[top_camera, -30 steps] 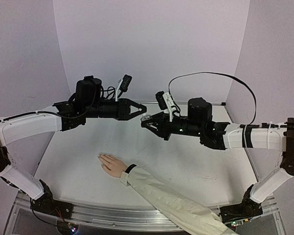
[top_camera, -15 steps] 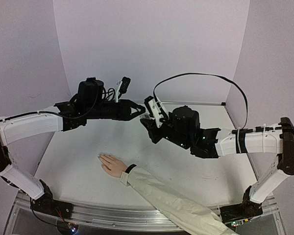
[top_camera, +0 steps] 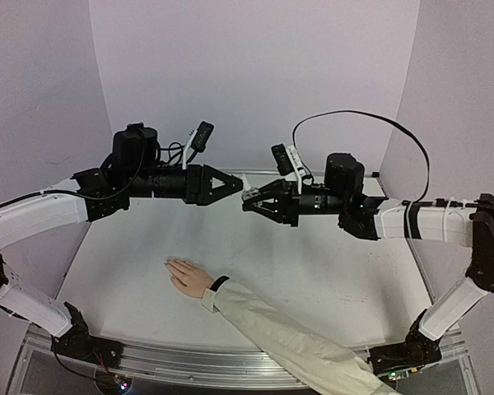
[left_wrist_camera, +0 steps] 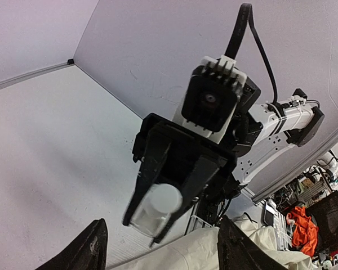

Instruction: Paint the nails

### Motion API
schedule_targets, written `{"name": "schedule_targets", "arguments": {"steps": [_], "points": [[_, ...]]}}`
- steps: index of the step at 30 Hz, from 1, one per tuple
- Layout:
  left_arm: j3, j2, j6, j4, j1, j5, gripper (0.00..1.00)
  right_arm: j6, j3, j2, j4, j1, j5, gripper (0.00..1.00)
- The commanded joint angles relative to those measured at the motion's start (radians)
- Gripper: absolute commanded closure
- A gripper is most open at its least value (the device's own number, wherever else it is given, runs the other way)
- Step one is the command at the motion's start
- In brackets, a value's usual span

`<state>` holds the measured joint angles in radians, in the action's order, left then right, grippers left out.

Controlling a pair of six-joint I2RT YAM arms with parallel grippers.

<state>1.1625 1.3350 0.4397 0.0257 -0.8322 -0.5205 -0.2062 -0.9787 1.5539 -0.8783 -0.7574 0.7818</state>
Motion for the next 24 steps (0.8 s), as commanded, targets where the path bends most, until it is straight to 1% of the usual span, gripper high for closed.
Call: {"name": "schedule_targets", "arguments": {"steps": [1,5,15,17,21,24], "points": [[0.031,-0.007,-0.026,-0.021,-0.005,-0.065,0.35,-0.162,-0.041,0.002,-0.208,-0.008,0.266,1.0],[0.047,0.0,-0.044,-0.042,-0.016,-0.097,0.36,-0.19,-0.049,0.016,-0.237,-0.008,0.282,1.0],[0.073,0.021,-0.047,-0.064,-0.031,-0.125,0.48,-0.206,-0.049,0.038,-0.246,-0.008,0.274,1.0],[0.077,0.027,-0.047,-0.065,-0.034,-0.126,0.53,-0.206,-0.049,0.041,-0.246,-0.008,0.275,1.0],[0.085,0.038,-0.044,-0.067,-0.038,-0.121,0.67,-0.203,-0.046,0.043,-0.246,-0.008,0.272,1.0],[0.086,0.046,-0.042,-0.067,-0.039,-0.115,0.8,-0.194,-0.04,0.039,-0.246,-0.008,0.257,1.0]]}}
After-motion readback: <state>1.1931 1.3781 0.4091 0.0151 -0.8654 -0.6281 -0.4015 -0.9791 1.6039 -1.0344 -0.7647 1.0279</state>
